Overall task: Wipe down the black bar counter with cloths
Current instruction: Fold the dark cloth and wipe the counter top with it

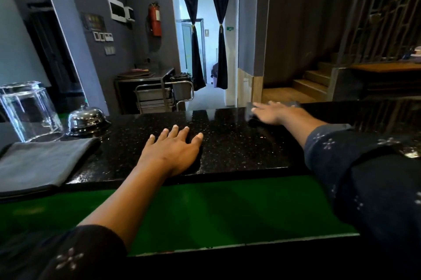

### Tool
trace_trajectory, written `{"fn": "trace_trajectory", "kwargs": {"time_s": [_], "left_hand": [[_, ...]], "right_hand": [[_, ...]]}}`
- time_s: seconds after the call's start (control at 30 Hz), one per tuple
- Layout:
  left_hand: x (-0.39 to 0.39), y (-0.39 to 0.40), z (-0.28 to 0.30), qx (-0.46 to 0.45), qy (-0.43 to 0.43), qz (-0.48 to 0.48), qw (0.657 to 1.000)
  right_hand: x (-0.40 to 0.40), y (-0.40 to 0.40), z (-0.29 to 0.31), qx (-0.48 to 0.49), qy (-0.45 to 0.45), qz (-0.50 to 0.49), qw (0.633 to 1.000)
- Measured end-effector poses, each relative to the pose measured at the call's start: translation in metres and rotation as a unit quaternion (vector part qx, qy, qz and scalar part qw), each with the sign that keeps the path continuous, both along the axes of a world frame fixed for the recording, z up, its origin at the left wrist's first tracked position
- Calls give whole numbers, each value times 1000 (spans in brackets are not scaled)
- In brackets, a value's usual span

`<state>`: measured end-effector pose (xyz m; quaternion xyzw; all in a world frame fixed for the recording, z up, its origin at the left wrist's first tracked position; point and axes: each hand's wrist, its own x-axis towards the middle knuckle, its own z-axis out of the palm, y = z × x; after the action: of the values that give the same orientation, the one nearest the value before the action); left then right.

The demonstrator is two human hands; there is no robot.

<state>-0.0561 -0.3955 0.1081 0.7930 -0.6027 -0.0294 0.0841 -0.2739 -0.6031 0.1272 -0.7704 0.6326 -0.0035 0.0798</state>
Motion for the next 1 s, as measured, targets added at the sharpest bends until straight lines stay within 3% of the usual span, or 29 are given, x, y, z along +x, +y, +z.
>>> {"fn": "trace_trajectory", "kwargs": {"time_s": [0.1, 0.17, 0.33, 0.47, 0.67, 0.8, 0.87, 1.0], "left_hand": [[-2, -2, 1, -1, -3, 8, 1000], [-3, -2, 2, 4, 1, 9, 1000], [-2, 1, 4, 6, 1, 9, 1000], [-2, 6, 5, 11, -3, 1, 1000], [-3, 4, 3, 0, -14, 13, 1000], [-3, -1, 2, 6, -18, 11, 1000], [-1, -2, 3, 7, -16, 10, 1000], [1, 0, 6, 18, -17, 5, 1000]], "right_hand": [[-37, -4, 0, 11, 11, -68, 998], [-28, 16, 1, 10, 3, -56, 998], [27, 110, -6, -20, -16, 130, 991], [5, 165, -6, -25, -6, 219, 975], [-82, 113, -1, -18, -3, 72, 997], [-67, 87, -1, -15, -5, -18, 1000], [-39, 91, 2, -18, -14, 3, 1000], [6, 126, -2, -21, -24, 146, 989]]}}
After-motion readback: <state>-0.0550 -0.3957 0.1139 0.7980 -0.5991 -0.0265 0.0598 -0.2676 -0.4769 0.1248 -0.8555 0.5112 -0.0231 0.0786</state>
